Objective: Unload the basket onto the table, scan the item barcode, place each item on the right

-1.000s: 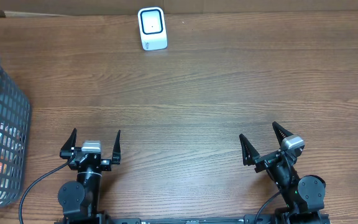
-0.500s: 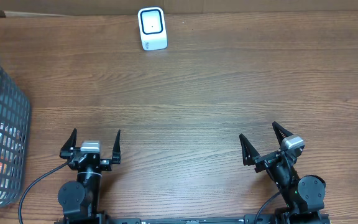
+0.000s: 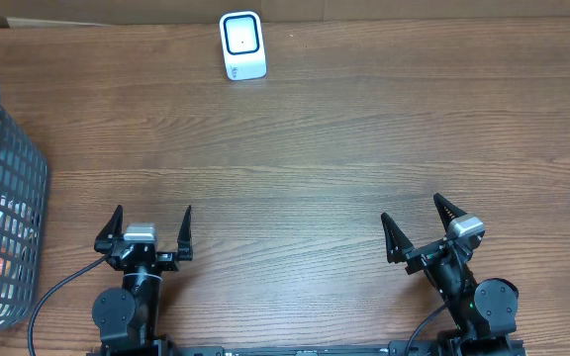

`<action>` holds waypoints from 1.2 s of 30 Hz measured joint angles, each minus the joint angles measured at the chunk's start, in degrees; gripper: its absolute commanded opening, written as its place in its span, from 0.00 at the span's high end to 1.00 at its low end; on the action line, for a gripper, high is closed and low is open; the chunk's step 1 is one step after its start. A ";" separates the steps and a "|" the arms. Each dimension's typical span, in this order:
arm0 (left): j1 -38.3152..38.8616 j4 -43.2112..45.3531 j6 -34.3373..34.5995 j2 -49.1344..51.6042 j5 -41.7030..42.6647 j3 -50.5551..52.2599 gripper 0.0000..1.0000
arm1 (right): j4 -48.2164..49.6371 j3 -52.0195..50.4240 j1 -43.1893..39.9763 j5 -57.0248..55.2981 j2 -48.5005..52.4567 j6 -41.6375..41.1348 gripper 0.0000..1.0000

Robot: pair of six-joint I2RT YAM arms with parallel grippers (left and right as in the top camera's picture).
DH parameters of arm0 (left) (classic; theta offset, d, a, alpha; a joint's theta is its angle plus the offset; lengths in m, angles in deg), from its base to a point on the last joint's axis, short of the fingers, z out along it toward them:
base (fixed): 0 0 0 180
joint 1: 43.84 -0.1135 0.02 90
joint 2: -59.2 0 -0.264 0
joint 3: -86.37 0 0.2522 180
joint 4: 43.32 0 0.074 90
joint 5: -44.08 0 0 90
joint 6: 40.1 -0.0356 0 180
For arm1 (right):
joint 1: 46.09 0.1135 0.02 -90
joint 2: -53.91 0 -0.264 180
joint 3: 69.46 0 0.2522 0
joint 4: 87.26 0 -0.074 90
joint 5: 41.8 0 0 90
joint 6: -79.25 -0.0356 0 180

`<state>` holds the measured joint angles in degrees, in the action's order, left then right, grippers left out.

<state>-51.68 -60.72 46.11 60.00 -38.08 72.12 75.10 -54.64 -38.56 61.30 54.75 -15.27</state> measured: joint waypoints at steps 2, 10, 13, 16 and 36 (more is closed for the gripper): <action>0.00 -0.02 0.59 0.00 -0.09 -0.02 0.00 | -0.02 0.00 0.00 0.00 0.00 0.00 0.00; 0.00 -0.04 1.90 0.00 -0.13 -0.02 0.01 | -0.02 0.00 0.00 0.00 0.00 0.02 0.00; 0.00 -0.07 2.38 0.00 -0.13 -0.02 0.00 | 0.00 0.00 0.00 0.00 0.00 0.00 0.00; 0.00 -0.07 2.47 0.00 -0.13 -0.02 0.00 | 0.00 0.00 0.00 0.00 0.00 0.00 0.00; 0.00 -0.68 2.64 0.00 -0.33 -0.24 0.00 | 0.00 0.00 0.00 0.02 0.00 -0.02 0.00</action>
<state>-51.68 -61.40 48.75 60.00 -38.41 71.87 75.10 -54.64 -38.56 61.33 54.75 -15.29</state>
